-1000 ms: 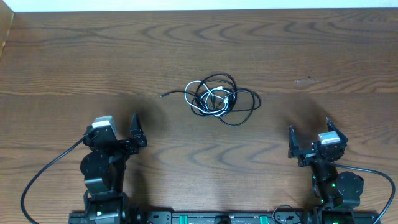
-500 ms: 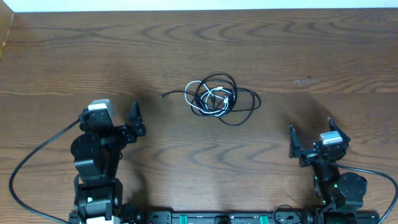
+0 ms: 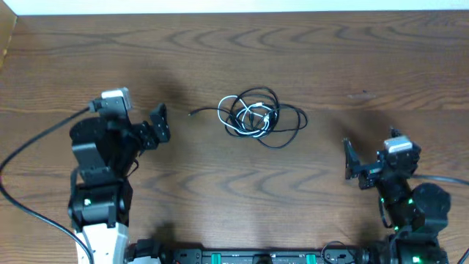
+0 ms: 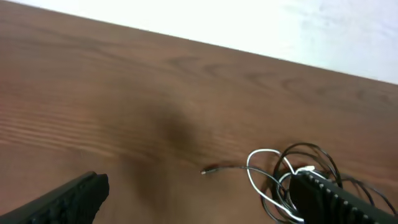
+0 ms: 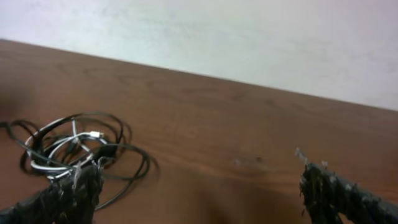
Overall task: Untangle cables
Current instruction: 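Move left gripper forward to the left side of the cable bundle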
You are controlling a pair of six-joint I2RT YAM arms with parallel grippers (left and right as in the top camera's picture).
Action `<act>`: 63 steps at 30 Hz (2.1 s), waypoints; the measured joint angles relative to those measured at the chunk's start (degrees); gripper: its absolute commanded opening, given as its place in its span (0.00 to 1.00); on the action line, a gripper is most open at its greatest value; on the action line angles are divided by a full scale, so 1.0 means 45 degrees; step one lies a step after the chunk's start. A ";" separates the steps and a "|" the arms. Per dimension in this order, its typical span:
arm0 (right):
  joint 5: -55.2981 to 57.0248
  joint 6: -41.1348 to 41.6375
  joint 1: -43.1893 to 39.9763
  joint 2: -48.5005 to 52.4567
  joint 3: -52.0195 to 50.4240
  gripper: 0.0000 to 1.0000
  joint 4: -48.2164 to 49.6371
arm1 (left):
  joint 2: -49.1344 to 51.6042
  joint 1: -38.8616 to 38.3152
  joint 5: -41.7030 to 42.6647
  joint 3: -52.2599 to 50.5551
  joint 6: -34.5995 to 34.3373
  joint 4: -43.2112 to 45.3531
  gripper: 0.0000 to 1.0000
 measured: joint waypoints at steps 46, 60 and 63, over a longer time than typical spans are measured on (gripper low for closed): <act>-0.4789 0.0248 0.0005 0.8514 0.6994 0.99 -0.4527 | 0.8344 -0.4007 0.0495 0.7635 -0.0185 -0.5348 0.96; -0.4784 0.0296 0.0005 0.9020 0.7009 0.90 -0.4624 | 1.2060 -0.4911 0.0525 0.7679 -0.2137 -0.4216 0.89; -0.4779 0.0296 0.0005 0.9170 0.7014 0.89 -0.4629 | 1.2823 -0.5391 0.0529 0.7684 -0.2035 -0.3619 0.89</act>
